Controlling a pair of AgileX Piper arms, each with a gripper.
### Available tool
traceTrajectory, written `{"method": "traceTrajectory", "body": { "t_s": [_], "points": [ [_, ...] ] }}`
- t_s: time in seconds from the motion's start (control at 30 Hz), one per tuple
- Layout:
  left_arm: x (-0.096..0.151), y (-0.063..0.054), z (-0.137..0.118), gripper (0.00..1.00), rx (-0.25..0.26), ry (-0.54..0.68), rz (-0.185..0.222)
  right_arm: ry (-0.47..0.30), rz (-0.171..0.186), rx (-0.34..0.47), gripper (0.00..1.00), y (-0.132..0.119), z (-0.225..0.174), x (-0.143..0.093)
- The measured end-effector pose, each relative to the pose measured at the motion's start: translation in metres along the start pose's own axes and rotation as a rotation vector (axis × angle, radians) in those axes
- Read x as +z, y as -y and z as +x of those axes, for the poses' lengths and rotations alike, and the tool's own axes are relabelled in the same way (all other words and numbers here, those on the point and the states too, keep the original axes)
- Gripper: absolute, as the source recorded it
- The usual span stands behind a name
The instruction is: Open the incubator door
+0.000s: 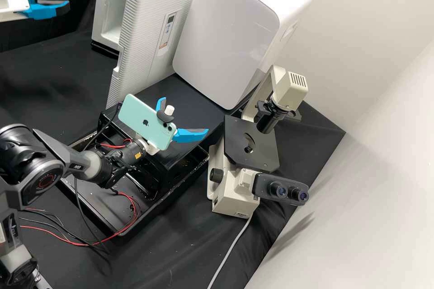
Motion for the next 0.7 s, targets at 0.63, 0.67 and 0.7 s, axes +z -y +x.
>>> {"method": "traceTrajectory", "body": {
  "t_s": [0.63, 0.67, 0.7],
  "points": [
    [-0.040, 0.027, -0.007, 1.00, 0.001, -0.498, 0.243, 0.000, 0.000, 0.000, 1.00, 0.000, 0.000, 0.000],
    [-0.041, 0.030, -0.007, 1.00, -0.003, -0.499, 0.242, 0.000, 0.000, 0.000, 1.00, 0.000, 0.000, 0.000],
    [-0.042, 0.034, -0.006, 1.00, -0.009, -0.496, 0.240, 0.000, 0.000, 0.000, 1.00, 0.000, 0.000, 0.000]
  ]
}}
